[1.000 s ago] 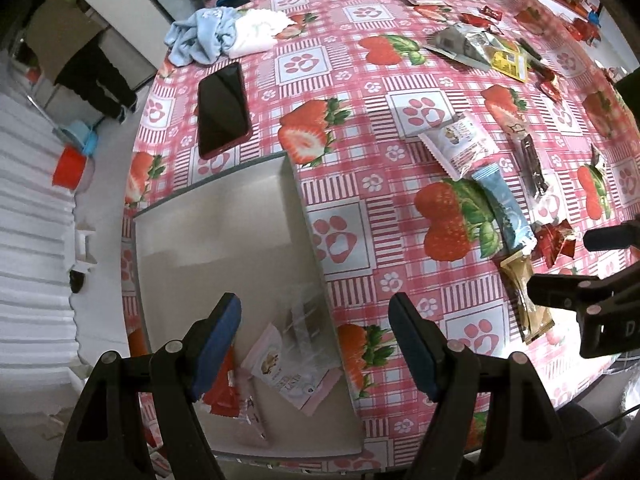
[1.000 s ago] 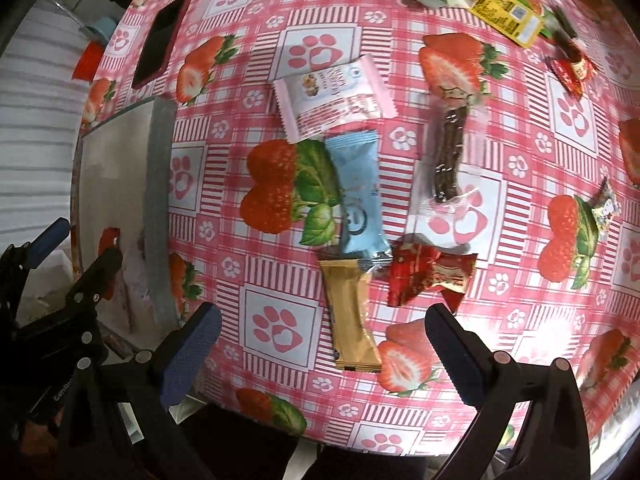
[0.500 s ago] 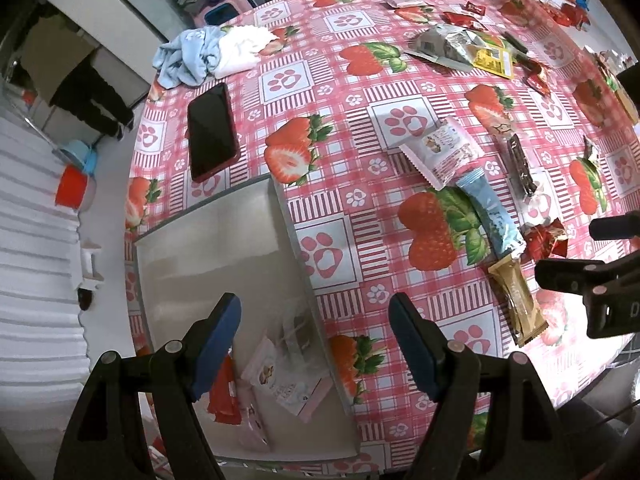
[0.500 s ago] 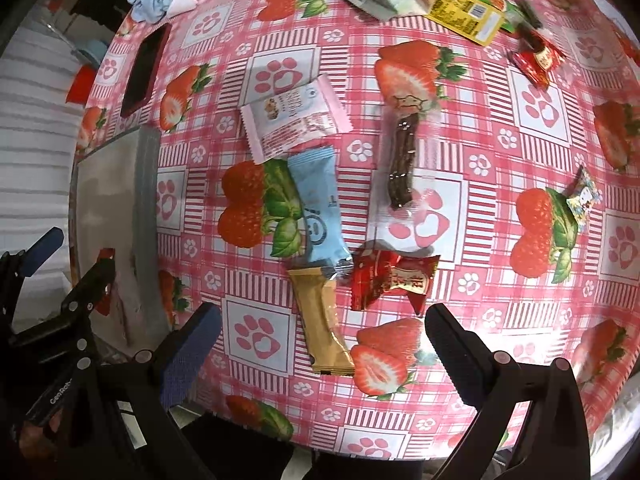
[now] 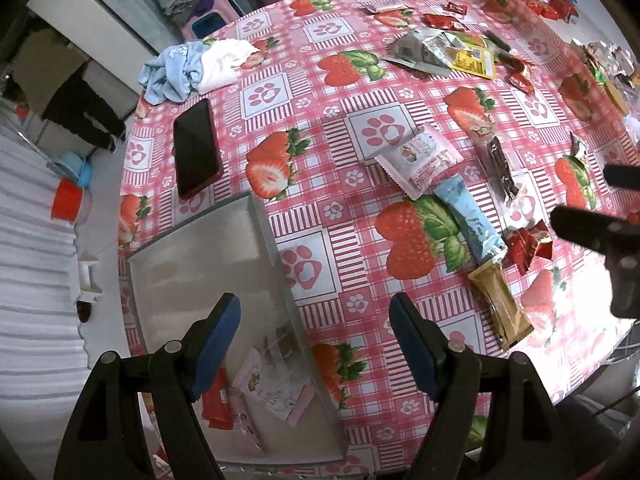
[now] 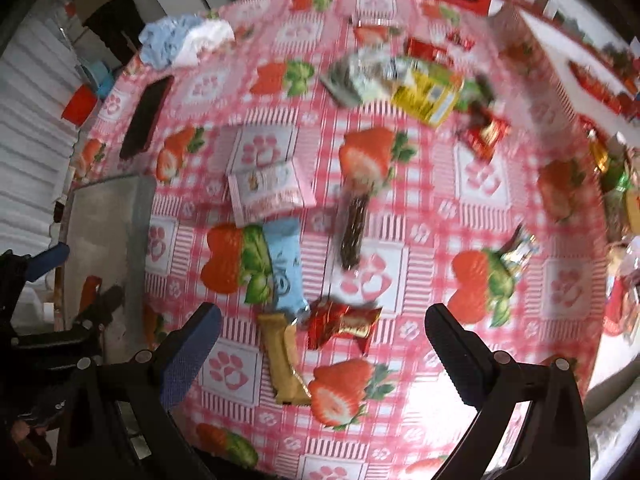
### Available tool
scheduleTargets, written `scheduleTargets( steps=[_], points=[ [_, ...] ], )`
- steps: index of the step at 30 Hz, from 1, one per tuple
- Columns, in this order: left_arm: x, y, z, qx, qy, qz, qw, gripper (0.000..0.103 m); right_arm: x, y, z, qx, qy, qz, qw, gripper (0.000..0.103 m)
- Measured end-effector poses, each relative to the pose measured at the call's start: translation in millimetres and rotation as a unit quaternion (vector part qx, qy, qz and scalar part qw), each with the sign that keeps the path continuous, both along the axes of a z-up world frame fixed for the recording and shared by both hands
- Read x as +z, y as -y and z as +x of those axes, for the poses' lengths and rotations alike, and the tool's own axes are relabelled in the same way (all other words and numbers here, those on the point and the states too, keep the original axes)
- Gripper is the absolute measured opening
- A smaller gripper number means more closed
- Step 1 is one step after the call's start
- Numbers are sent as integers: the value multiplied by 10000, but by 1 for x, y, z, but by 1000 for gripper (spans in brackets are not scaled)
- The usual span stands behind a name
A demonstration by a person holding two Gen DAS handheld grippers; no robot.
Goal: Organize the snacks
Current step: 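Withdraw both tools from the tray back over the snacks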
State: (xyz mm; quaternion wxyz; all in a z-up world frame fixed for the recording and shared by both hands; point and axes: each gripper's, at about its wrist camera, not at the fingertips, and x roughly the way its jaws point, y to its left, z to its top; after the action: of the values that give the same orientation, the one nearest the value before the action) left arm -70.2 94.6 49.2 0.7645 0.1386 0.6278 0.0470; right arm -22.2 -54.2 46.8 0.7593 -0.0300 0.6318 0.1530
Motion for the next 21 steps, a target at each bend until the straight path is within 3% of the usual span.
scheduleTargets(
  steps=[7, 21],
  points=[
    [0, 6, 4, -41, -52, 31, 10000, 80, 11, 0, -2, 47, 335, -104, 9994, 102],
    [-1, 17, 8, -77, -87, 90, 9999, 80, 16, 12, 3, -108, 428, -29, 9990, 102]
  ],
)
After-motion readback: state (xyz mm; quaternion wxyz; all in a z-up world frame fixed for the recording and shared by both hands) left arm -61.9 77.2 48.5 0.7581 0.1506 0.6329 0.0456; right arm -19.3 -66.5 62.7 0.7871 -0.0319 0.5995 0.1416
